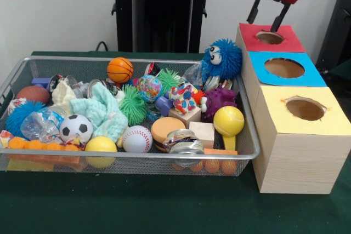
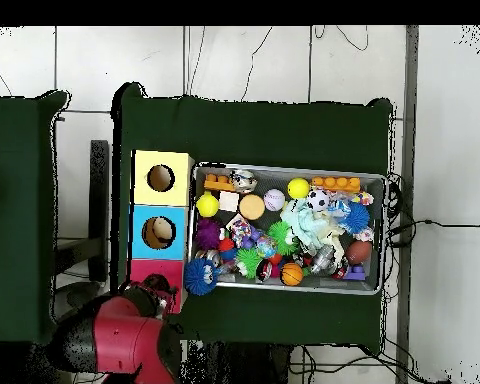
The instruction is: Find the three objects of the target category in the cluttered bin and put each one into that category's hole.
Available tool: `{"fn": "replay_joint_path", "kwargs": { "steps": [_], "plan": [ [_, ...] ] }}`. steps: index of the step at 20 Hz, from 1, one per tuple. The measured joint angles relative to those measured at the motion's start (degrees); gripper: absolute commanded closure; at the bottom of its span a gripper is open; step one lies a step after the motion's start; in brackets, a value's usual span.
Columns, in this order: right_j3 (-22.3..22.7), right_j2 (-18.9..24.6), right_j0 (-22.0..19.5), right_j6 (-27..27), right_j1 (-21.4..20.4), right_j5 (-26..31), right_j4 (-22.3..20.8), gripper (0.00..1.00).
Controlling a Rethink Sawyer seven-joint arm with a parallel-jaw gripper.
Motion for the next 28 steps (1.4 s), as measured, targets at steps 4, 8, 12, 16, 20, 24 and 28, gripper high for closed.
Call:
{"fn": "replay_joint_path", "kwargs": {
  "steps": [4, 8, 12, 16, 20, 24, 28],
  "plan": [
    [0.0, 1.2, -2.4, 0.0, -1.0, -0.1, -2.3, 0.0],
    [0.2, 4.0, -8.7, 0.0, -3.2, -0.1, -6.1, 0.0],
    [0.9, 6.5, -14.3, 0.0, -5.9, -0.3, -9.5, 0.0],
    [2.0, 8.6, -18.8, 0.0, -8.4, -0.6, -12.3, 0.0],
    [3.8, 11.8, -24.4, 0.0, -11.7, -0.7, -16.3, 0.0],
    [5.9, 15.4, -29.6, 0.0, -13.8, -2.1, -20.0, 0.0],
    [8.1, 20.3, -37.3, 0.0, -14.7, -5.9, -25.3, 0.0]
  ]
}}
